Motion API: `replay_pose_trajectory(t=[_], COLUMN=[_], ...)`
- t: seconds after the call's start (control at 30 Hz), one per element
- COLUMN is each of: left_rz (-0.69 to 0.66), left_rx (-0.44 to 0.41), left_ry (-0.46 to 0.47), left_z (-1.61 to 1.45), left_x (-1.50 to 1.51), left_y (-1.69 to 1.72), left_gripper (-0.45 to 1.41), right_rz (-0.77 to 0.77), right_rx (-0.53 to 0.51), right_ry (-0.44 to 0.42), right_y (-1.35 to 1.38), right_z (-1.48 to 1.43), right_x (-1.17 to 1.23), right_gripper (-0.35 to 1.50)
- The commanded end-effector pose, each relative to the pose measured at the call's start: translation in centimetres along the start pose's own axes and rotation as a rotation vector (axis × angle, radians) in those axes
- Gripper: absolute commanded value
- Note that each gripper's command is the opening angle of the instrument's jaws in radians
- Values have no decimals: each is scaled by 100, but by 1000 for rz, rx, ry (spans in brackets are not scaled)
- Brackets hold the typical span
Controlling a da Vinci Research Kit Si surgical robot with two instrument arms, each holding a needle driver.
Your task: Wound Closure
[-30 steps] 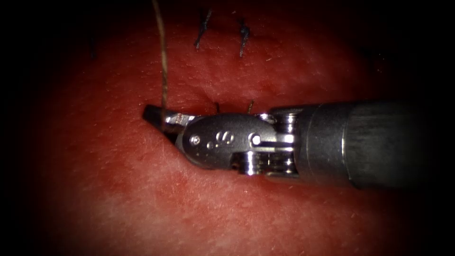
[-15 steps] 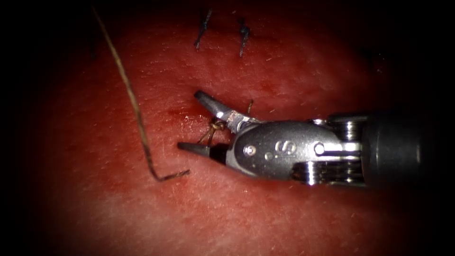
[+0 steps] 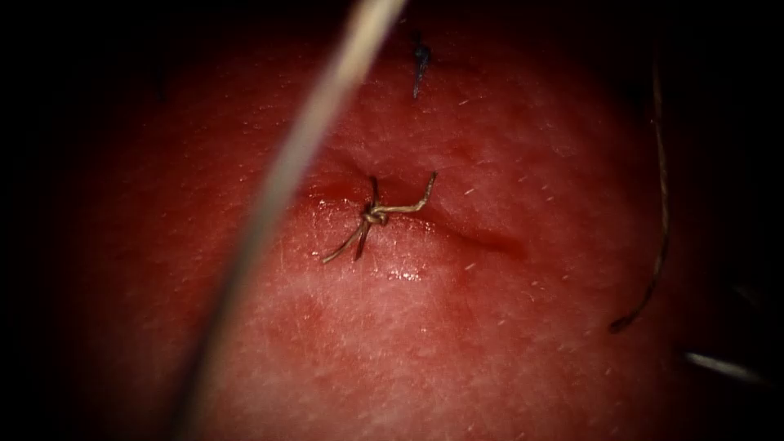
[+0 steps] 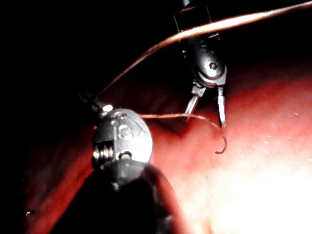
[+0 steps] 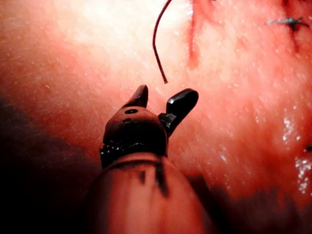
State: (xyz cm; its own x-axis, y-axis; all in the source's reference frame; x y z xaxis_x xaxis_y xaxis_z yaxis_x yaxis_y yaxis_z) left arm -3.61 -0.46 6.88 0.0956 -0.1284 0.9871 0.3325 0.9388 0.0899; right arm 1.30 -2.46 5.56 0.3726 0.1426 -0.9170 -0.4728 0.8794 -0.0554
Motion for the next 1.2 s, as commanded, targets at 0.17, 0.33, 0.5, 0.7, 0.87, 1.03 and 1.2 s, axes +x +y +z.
replay_pose_trajectory(t=[0.17,0.33,0.5,0.7,0.87,1.03,1.2], left_rz=[38,42,34,45,34,82,-48], left_rx=[-6,-14,-45,-79,-117,-149,-182], left_ry=[52,132,181,211,231,262,263], left_z=[55,82,50,36,51,75,85], left_x=[93,226,311,348,350,356,358], left_y=[16,17,70,123,158,187,191], left_gripper=[-45,-33,-35,-27,-27,22,103], right_rz=[18,32,23,34,40,44,45], right_rx=[-47,-59,-32,-32,-33,-31,-26], right_ry=[-49,-48,-55,-54,-56,-53,-52], right_y=[-13,-26,-47,-55,-60,-63,-61], right_z=[-9,8,28,43,47,42,36], right_x=[-23,-27,-24,-32,-39,-39,-36], right_gripper=[135,138,138,138,138,138,138])
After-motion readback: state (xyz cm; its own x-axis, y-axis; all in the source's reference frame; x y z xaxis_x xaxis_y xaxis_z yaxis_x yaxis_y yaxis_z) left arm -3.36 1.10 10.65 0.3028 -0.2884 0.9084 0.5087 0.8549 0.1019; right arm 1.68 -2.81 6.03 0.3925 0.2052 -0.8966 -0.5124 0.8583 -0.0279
